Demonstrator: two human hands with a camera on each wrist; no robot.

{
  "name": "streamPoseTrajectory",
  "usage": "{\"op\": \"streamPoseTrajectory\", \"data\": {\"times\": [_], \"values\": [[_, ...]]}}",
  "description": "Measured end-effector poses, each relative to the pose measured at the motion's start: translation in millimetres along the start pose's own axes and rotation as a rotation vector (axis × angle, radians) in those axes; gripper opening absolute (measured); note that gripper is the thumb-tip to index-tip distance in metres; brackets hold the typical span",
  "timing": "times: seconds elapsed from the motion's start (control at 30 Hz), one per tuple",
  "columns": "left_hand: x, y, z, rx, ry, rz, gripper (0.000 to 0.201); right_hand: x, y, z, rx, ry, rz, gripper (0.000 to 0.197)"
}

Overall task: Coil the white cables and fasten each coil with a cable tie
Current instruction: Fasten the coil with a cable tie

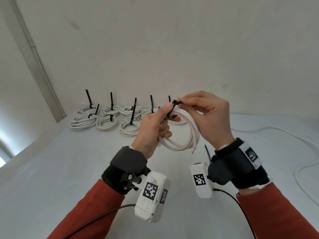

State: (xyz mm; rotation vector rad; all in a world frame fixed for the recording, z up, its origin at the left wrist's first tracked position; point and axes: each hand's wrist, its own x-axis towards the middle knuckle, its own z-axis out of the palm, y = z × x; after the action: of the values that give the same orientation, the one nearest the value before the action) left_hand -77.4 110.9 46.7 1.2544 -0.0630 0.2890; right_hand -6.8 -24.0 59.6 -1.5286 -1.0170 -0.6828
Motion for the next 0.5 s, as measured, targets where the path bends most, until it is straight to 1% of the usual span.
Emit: {"op": "streamPoseTrajectory", "data": {"times": [0.13,0.4,0.5], "values": [[-1.8,1.7,1.1,0.024,0.017,0.029,0.037,1.1,2.7,-1.2,0.002,-0.040,0.027,0.028],[-1.7,1.3,3.2,0.073,0.040,0.042,0.038,-0.5,-4.8,-0.3,0.018,0.054,-0.002,0.023],[-0.8,-1.0,3.4,0.075,0.078,0.052,0.038,-1.2,-10.5,0.5,-0.001,0.034,-0.041,0.020]]}}
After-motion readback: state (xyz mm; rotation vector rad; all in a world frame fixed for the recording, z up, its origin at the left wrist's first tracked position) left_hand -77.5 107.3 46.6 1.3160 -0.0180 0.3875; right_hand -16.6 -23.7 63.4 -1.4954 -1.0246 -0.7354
